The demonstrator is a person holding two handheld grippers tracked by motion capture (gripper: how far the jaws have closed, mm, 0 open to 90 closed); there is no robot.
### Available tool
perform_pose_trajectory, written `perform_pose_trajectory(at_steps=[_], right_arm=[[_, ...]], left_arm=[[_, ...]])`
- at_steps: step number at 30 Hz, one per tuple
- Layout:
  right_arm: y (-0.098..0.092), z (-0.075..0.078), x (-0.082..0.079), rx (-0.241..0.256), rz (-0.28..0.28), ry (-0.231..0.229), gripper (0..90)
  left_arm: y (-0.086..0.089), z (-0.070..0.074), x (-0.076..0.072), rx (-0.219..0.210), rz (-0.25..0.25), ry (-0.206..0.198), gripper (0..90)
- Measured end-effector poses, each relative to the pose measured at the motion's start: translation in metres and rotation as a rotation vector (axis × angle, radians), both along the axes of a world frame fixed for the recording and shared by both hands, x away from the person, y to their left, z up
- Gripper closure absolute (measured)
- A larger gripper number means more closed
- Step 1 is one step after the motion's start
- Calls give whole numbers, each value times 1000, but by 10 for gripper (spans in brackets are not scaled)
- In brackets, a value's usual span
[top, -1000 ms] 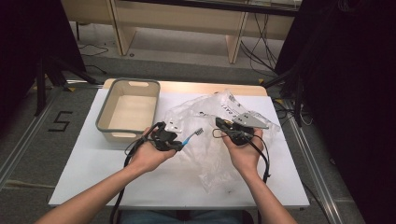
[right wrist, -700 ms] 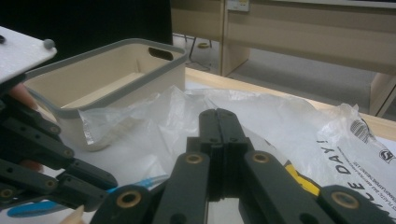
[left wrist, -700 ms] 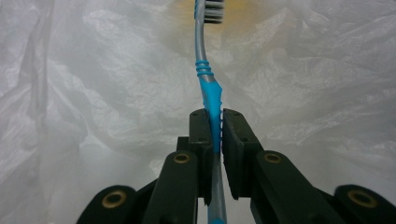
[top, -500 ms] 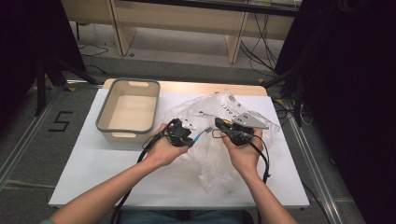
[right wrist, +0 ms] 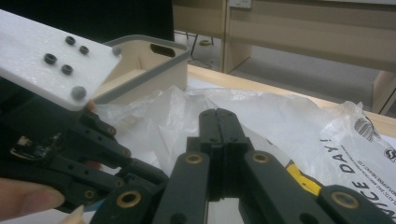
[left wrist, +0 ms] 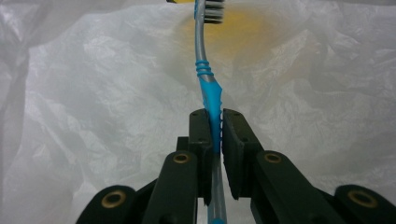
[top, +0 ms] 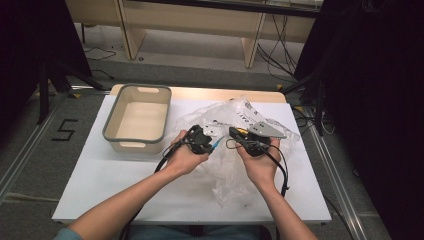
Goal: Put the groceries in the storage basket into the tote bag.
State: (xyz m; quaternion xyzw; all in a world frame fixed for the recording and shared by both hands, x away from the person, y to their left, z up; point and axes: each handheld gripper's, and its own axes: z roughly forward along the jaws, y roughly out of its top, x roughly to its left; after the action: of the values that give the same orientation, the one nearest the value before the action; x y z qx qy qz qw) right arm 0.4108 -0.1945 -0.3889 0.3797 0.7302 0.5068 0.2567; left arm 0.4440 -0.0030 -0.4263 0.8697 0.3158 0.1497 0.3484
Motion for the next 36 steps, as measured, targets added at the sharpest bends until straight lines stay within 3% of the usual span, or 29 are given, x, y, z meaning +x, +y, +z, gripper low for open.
perform_pose_trajectory(at_steps=[5,9,14,19,27,31,36], right_arm=[[-1,0,1,1,-1,-1,900],[-2,-1,1,3,-4,1,900],[-4,-3,2,0,-8,8,900],[-6,-5,1,-5,-6,23,900],[-8,-16,-3,-56,30,101,900],[-13,-27,-10,-92,56,168,900],[-16,-42,-12,-133,96,268,900]], left_arm=[[-10,-4,5,8,-5,-24,821],[-16,-9,9,-50,-24,-82,811],[-15,-11,7,-91,-42,-139,645],[6,0,-11,-132,-40,-178,532],[53,14,-48,-188,-16,-204,519],[76,13,-60,-208,30,-221,530],[91,6,-61,-187,87,-225,538]])
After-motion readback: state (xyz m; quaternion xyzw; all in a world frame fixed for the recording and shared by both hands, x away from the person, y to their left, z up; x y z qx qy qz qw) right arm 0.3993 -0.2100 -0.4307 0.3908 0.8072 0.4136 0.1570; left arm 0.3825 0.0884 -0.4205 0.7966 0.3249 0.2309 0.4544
